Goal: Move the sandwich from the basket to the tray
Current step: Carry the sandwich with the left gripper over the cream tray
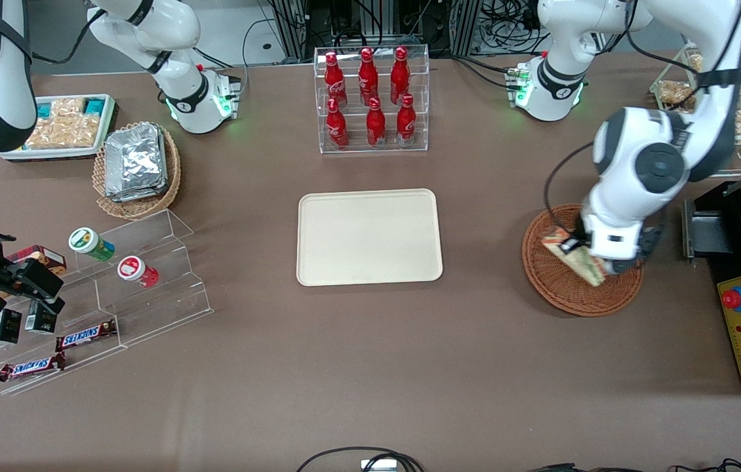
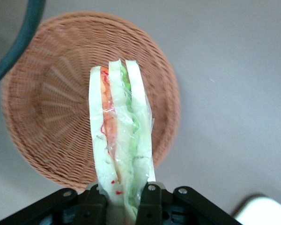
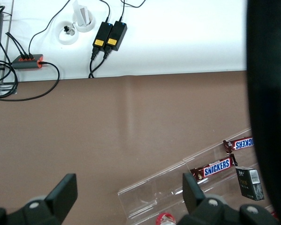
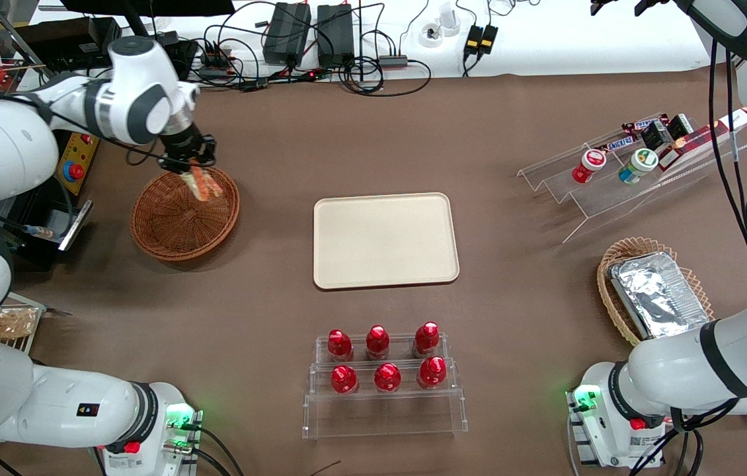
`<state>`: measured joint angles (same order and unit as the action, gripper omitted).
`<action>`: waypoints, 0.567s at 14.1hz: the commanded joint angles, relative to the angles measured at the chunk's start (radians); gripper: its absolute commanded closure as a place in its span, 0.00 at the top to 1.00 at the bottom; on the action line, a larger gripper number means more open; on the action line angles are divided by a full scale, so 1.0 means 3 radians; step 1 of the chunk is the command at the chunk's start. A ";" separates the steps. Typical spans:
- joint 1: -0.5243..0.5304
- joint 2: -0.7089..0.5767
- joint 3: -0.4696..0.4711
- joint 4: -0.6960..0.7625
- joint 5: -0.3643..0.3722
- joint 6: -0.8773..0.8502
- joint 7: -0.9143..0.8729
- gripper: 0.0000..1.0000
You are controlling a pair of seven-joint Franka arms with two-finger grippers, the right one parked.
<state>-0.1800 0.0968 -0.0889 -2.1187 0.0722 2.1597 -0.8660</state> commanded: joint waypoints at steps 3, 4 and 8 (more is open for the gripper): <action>-0.0600 0.0071 0.0005 0.0185 0.0163 -0.0061 0.0089 0.00; -0.0728 0.0081 0.0005 0.0190 0.0229 -0.0056 0.0115 0.00; -0.1260 0.0224 0.0000 0.0256 0.0255 0.0015 0.0090 0.00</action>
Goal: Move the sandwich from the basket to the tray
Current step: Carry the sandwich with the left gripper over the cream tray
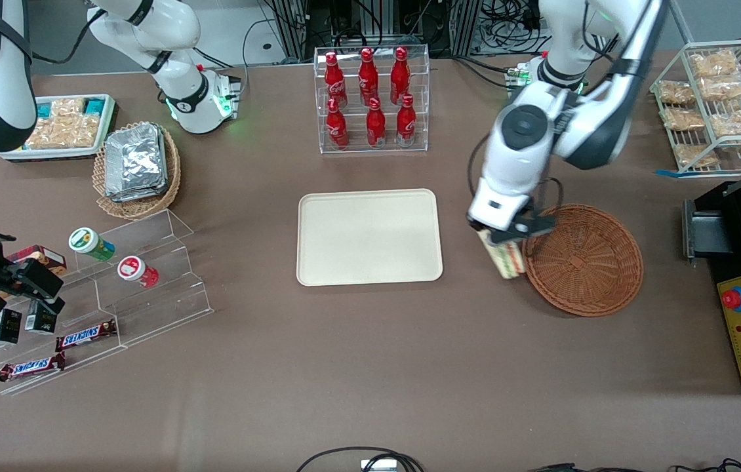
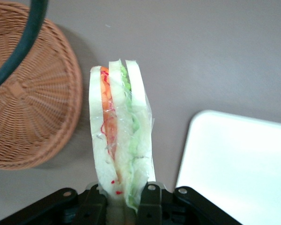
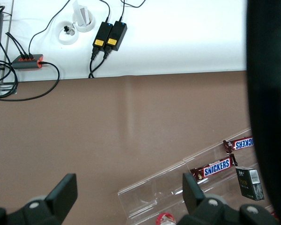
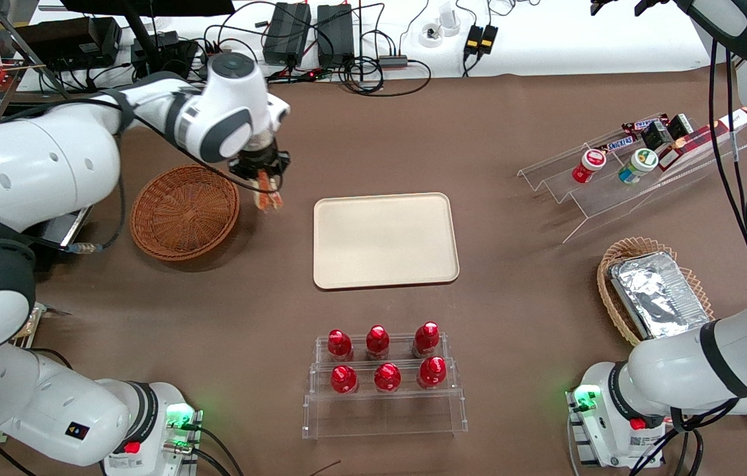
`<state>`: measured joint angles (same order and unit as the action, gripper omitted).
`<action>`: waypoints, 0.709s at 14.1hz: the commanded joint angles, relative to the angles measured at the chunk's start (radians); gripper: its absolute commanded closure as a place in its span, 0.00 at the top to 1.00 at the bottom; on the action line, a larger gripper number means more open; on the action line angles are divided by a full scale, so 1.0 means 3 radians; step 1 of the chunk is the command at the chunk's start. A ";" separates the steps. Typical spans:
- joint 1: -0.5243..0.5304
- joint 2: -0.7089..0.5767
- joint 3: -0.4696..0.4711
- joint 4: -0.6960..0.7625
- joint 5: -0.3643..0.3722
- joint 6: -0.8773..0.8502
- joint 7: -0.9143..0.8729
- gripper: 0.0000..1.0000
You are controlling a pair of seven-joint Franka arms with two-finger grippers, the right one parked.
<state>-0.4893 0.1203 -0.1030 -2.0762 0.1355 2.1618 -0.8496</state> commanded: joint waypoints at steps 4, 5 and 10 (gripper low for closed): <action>-0.0592 0.0401 0.0047 0.0094 0.0044 0.0259 0.0045 0.00; -0.0679 0.0478 0.0047 0.0094 0.0065 0.0315 0.0045 0.00; -0.0997 0.0698 0.0052 0.0110 0.0070 0.0535 0.0009 0.00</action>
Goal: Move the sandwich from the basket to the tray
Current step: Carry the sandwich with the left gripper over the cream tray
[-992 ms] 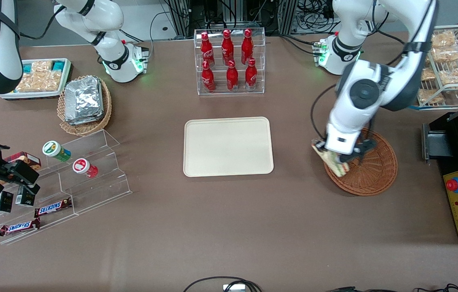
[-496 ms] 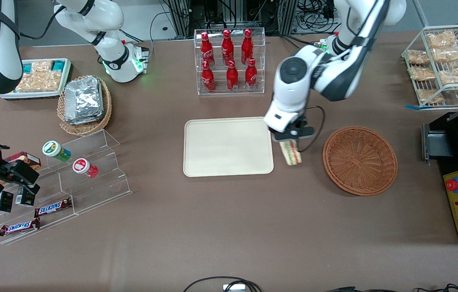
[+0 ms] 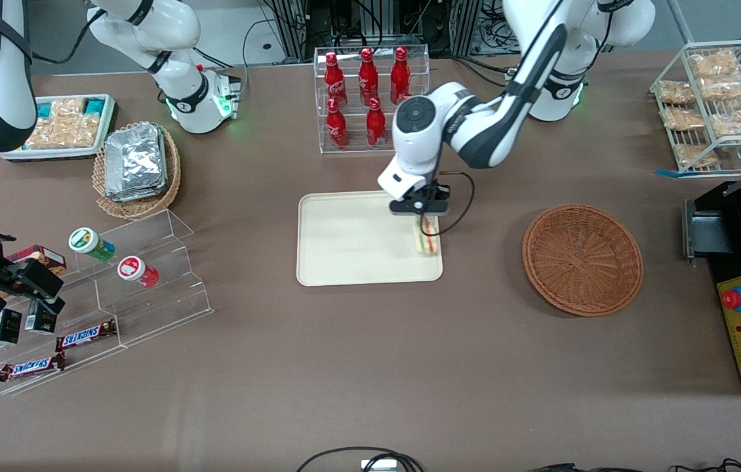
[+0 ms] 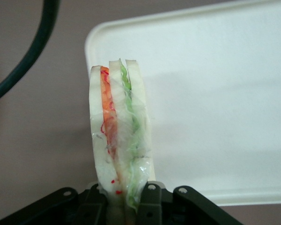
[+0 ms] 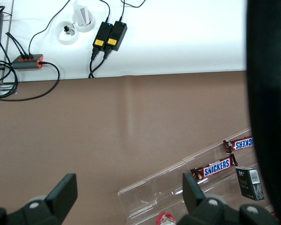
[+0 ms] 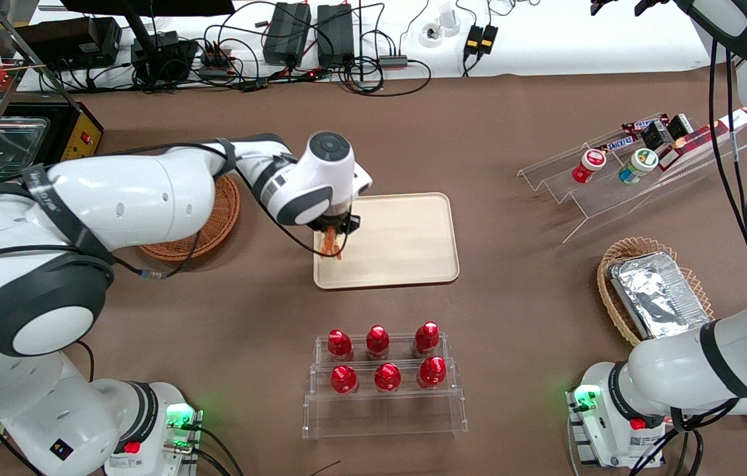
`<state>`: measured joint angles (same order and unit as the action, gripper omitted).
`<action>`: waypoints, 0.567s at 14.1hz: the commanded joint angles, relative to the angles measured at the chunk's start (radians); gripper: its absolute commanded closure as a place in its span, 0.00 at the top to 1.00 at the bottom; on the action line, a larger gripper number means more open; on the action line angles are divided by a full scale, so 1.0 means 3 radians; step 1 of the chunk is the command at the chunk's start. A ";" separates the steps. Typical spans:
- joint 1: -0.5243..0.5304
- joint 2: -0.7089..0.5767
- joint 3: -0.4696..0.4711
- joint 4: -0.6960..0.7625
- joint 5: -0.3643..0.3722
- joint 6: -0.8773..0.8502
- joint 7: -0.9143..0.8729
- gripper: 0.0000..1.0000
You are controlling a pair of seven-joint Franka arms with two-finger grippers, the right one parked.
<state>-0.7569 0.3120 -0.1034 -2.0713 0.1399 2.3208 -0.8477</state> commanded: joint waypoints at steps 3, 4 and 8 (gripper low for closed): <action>-0.0177 0.0146 0.0053 0.0083 0.0055 0.0148 0.0003 0.00; -0.0182 0.0212 0.0053 0.0083 0.0055 0.0225 0.0003 0.00; -0.0238 0.0407 0.0053 0.0083 0.0055 0.0384 -0.0002 0.00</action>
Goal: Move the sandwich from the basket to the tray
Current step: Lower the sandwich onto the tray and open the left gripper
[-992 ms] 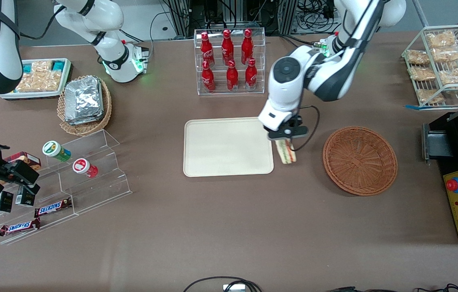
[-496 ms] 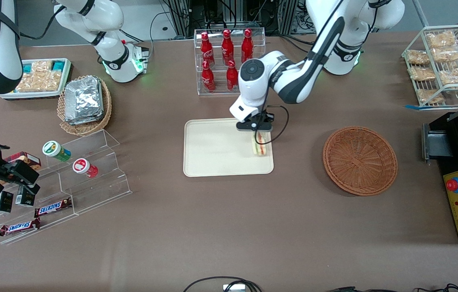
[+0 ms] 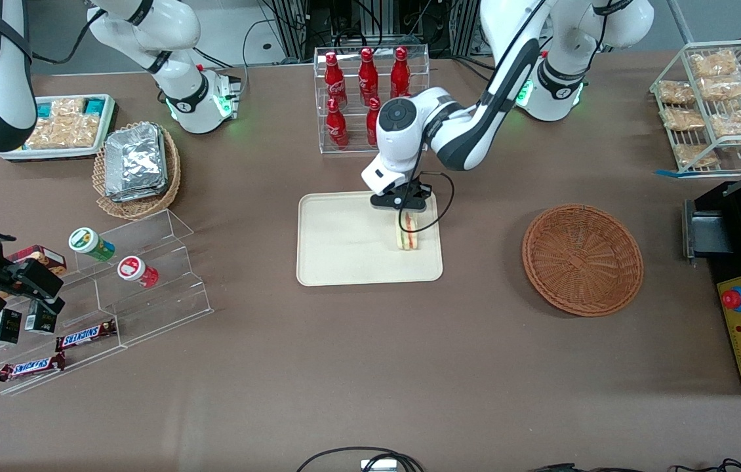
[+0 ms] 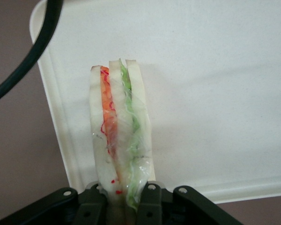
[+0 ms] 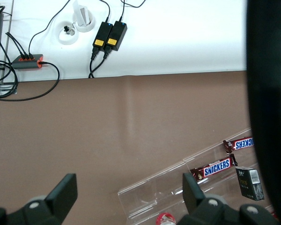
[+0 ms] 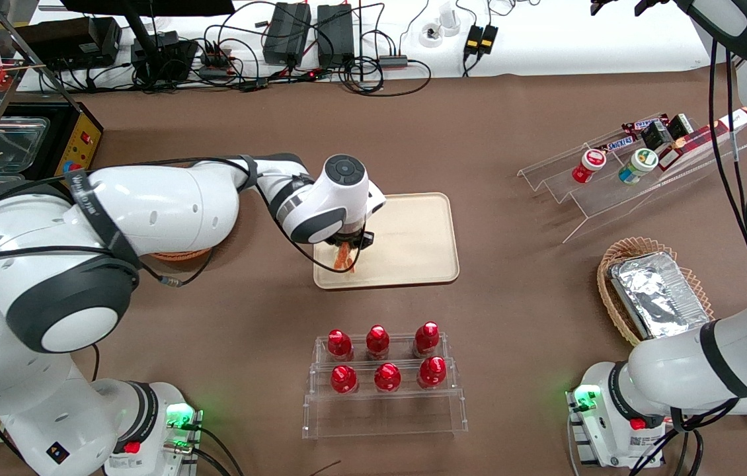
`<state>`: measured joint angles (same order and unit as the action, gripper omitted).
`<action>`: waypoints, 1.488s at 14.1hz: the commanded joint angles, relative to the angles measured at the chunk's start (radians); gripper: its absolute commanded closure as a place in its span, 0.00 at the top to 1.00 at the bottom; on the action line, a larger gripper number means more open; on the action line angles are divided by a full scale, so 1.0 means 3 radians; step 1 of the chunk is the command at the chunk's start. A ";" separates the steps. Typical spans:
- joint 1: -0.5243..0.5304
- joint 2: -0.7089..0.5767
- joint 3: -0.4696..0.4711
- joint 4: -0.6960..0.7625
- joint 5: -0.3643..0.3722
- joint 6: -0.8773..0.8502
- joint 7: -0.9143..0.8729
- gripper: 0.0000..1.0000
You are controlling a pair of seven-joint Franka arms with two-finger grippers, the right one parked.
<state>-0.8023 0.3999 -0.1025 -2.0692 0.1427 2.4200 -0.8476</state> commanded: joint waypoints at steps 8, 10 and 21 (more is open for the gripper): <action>-0.0026 -0.0049 0.0071 0.0260 -0.0025 -0.0232 -0.0380 0.87; 0.0173 -0.0075 0.0066 0.0454 -0.0041 -0.0534 -0.0406 0.91; 0.1017 -0.0208 0.0071 0.1242 -0.0261 -0.1517 -0.0401 0.99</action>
<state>-0.5435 0.3415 -0.0711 -1.7369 0.0797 2.0049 -0.9575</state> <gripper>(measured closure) 0.009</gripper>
